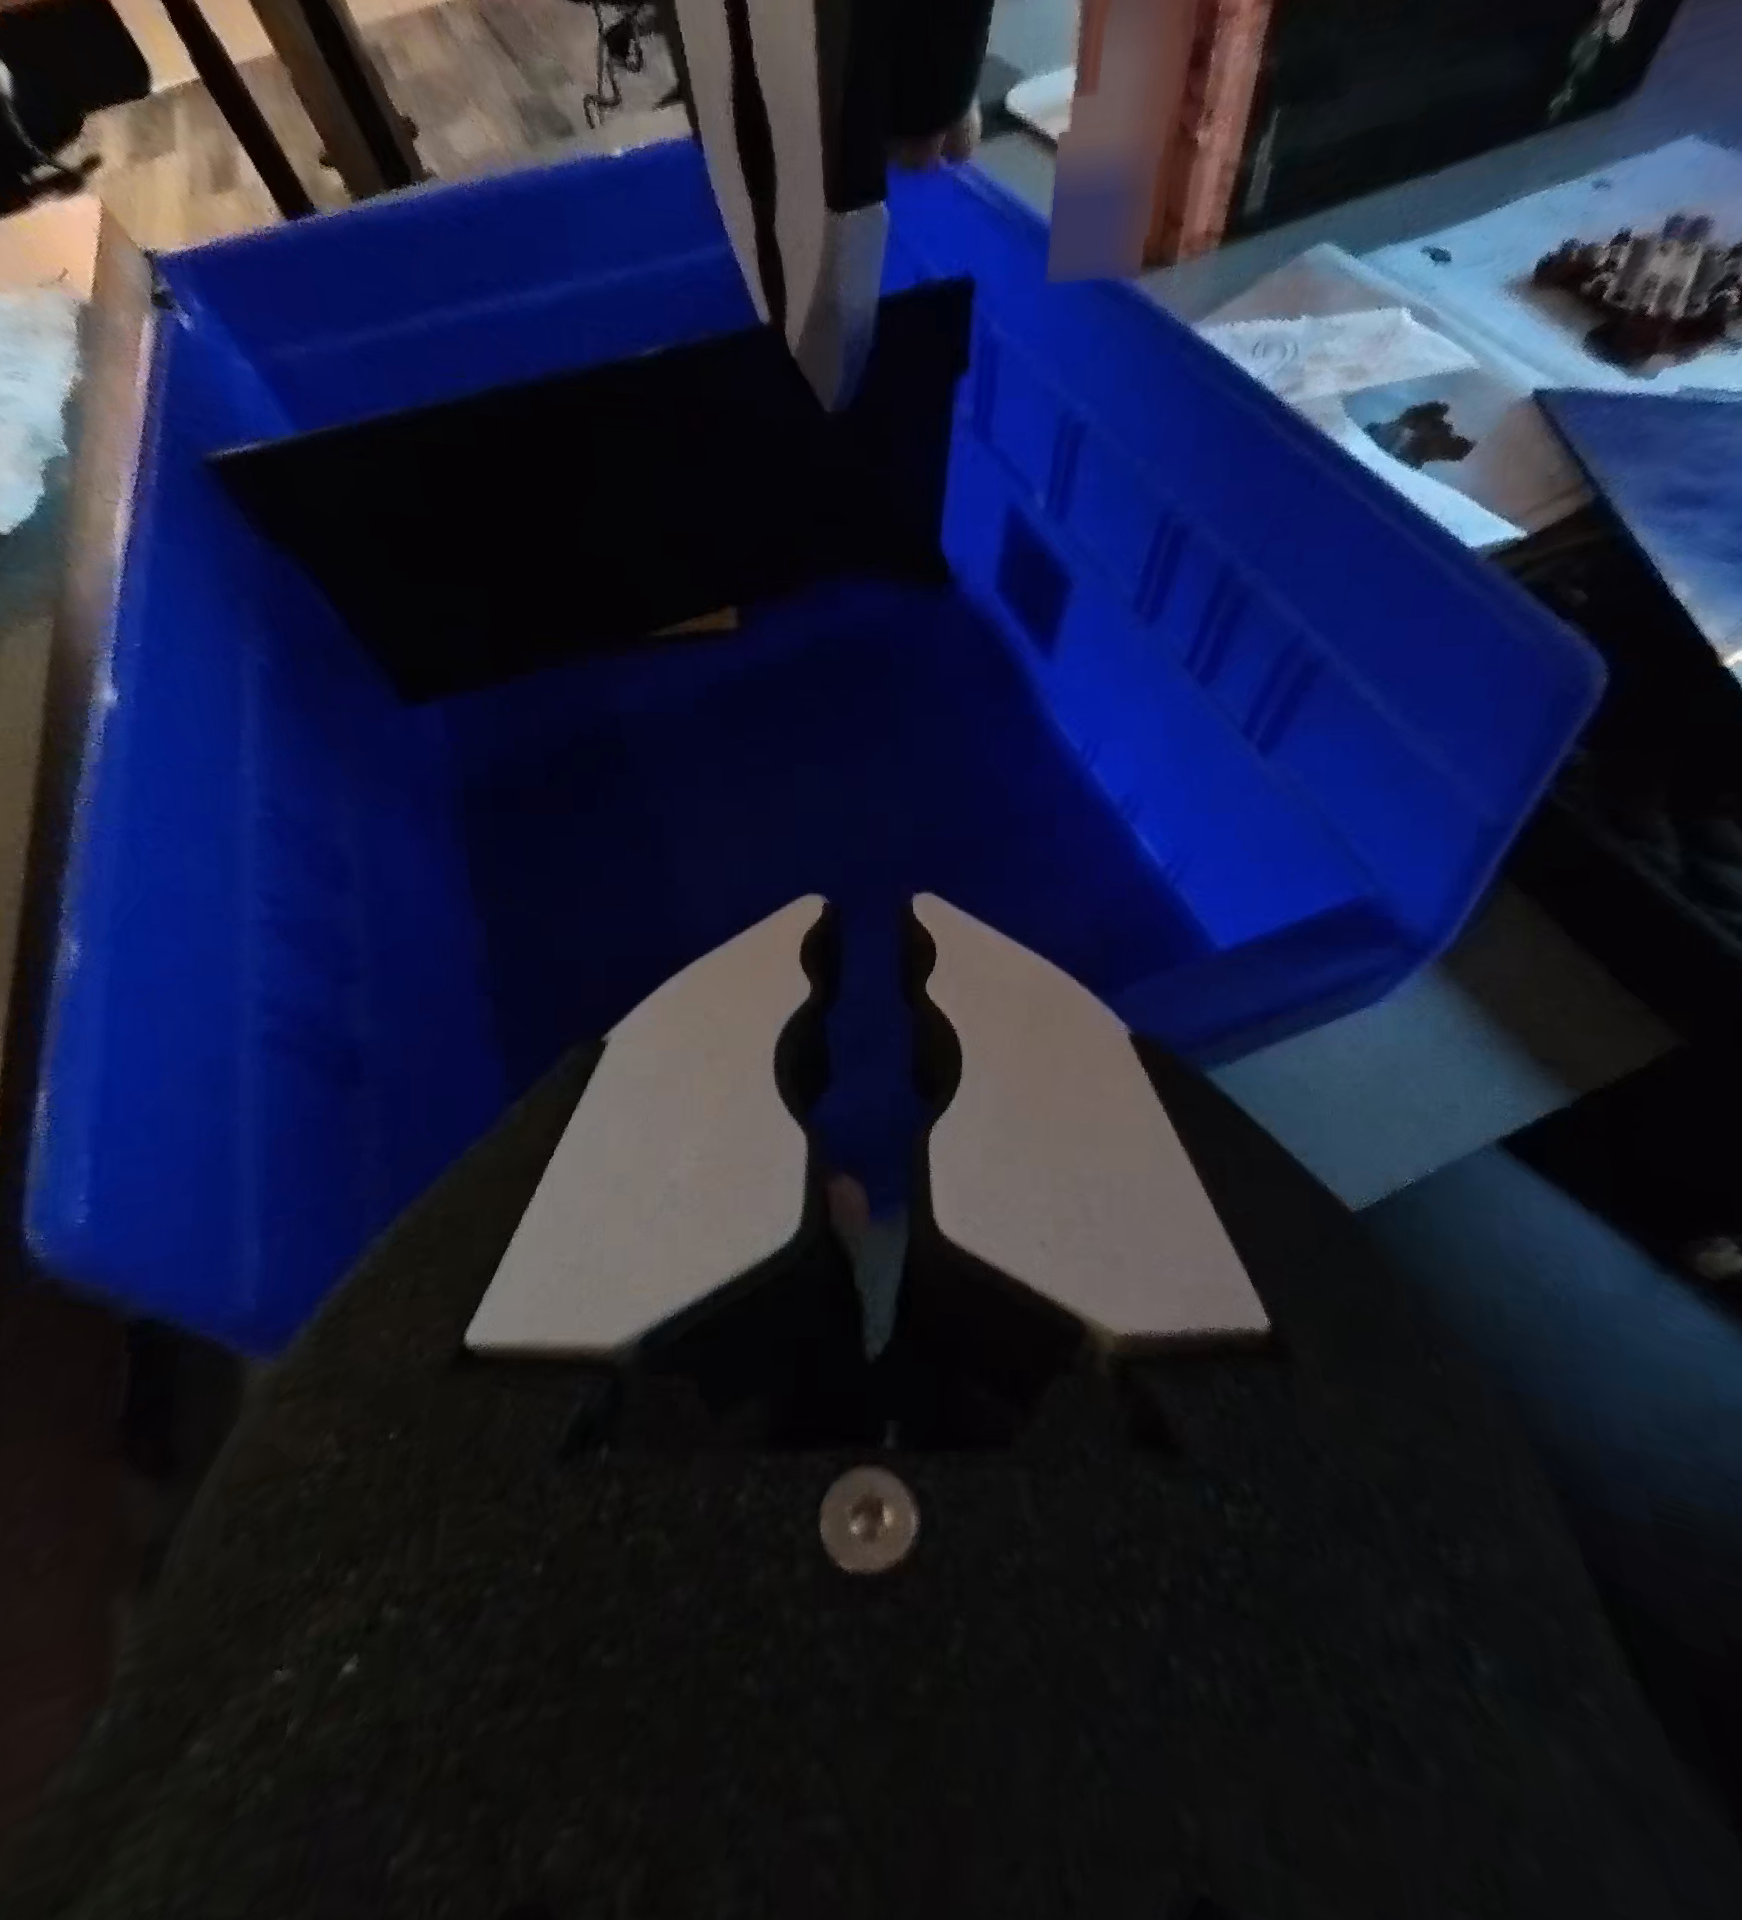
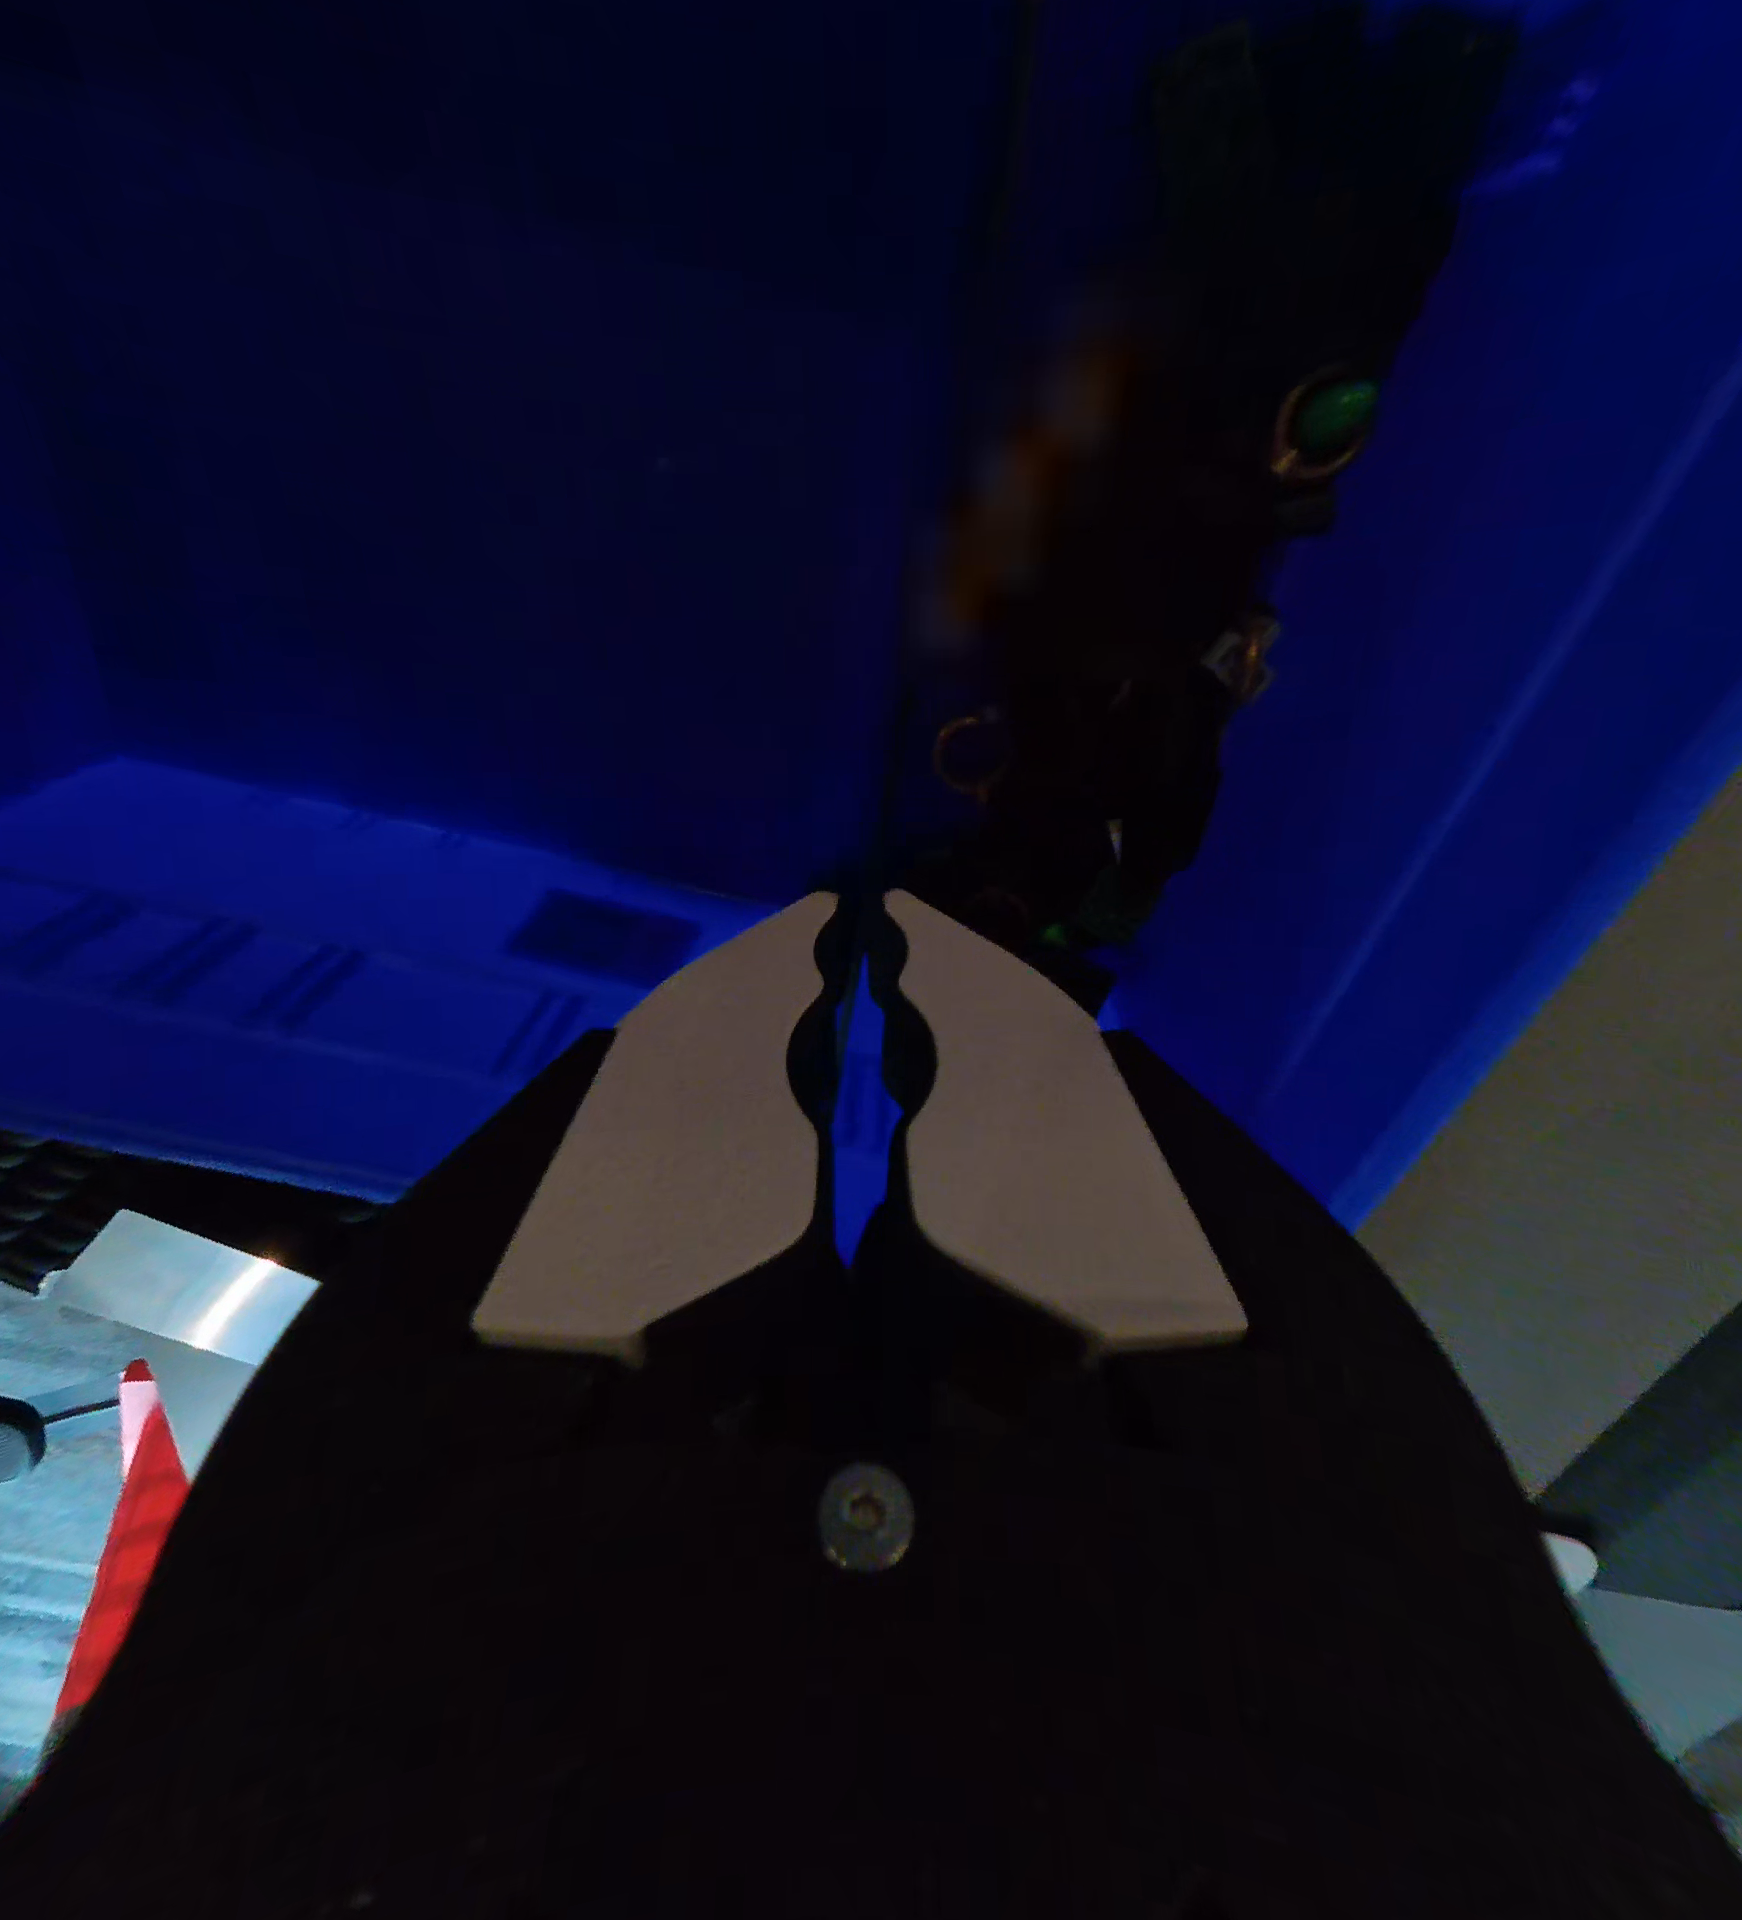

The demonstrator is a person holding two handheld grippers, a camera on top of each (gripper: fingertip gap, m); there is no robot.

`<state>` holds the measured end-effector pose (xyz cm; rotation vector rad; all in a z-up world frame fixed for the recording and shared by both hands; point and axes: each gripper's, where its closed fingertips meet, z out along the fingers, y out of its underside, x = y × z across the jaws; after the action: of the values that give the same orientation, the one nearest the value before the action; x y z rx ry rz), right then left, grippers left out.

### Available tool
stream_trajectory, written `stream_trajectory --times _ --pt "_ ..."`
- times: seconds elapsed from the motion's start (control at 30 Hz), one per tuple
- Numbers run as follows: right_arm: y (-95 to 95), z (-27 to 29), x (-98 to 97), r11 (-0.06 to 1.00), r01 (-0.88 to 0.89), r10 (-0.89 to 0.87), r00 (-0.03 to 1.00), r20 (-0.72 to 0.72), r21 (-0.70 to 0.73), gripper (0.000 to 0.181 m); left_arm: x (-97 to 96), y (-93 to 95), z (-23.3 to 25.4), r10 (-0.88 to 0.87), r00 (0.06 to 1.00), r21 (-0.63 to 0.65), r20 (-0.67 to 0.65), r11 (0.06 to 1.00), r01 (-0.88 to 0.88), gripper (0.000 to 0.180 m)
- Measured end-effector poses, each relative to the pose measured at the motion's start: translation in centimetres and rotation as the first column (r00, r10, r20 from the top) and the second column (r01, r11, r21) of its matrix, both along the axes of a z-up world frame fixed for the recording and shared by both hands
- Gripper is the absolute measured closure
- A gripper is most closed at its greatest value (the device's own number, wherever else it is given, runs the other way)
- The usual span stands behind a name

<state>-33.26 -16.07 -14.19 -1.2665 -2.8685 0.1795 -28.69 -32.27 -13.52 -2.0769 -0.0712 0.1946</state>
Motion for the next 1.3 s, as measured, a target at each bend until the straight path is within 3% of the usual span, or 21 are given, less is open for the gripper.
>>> stream_trajectory --times 0.37,1.13,1.17,1.3 --pt "0.8 1.1 -0.6 0.994 -0.061 0.064 0.998 -0.024 0.092 0.179 0.4 0.4 -2.3 -0.023 1.0 -0.114 0.0 0.993 0.023 0.17" --pt "0.6 -0.1 -0.3 0.999 -0.048 0.048 0.999 -0.009 0.002 0.179 0.0 0.7 -3.1 0.015 0.999 -0.185 -0.038 0.982 -0.022 0.169" --pt "0.6 -0.1 -0.5 0.999 -0.046 0.046 0.999 -0.019 -0.004 0.178 0.1 0.7 -3.0 0.012 0.999 -0.185 -0.046 0.983 -0.02 0.17" --pt "-0.7 1.5 -0.7 0.998 -0.043 0.039 0.996 -0.076 -0.049 0.145 0.1 0.6 -2.9 0.007 0.999 -0.166 -0.034 0.986 -0.012 0.17"
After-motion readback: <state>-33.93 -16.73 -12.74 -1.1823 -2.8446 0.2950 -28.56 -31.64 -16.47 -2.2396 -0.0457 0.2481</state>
